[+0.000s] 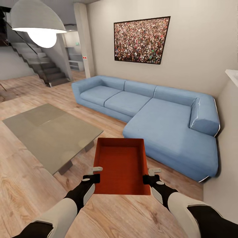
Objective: Move the two storage containers from the living room to the garage. In the garage, place one container on the floor and stack the other container on top of it (either order is fine).
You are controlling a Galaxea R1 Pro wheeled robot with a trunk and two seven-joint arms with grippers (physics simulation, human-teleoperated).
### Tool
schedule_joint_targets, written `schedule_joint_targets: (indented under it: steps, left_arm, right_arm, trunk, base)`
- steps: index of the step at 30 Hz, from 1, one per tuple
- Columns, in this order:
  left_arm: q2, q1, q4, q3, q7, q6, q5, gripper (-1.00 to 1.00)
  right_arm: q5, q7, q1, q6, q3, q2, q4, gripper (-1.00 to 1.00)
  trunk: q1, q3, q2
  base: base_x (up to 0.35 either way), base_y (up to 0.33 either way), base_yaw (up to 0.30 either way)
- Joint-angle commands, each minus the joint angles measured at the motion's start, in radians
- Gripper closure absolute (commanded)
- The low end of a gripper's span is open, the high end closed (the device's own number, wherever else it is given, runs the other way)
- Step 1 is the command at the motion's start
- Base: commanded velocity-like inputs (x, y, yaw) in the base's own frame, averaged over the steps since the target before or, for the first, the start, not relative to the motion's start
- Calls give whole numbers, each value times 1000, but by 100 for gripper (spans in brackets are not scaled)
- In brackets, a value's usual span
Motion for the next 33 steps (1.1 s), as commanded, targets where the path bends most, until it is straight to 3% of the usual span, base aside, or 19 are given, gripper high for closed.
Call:
schedule_joint_targets:
  steps: [1,33]
  left_arm:
    - [1,-1,-15,48,14,8,-9,100]
    - [0,-1,-17,48,14,8,-9,100]
  right_arm:
    - [-11,-6,0,-4,-7,0,3,100]
    - [-11,-6,0,-4,-7,0,3,100]
  trunk:
    - [0,0,-1]
    - [0,50,-1]
  base:
    - [0,0,0]
    - [0,0,0]
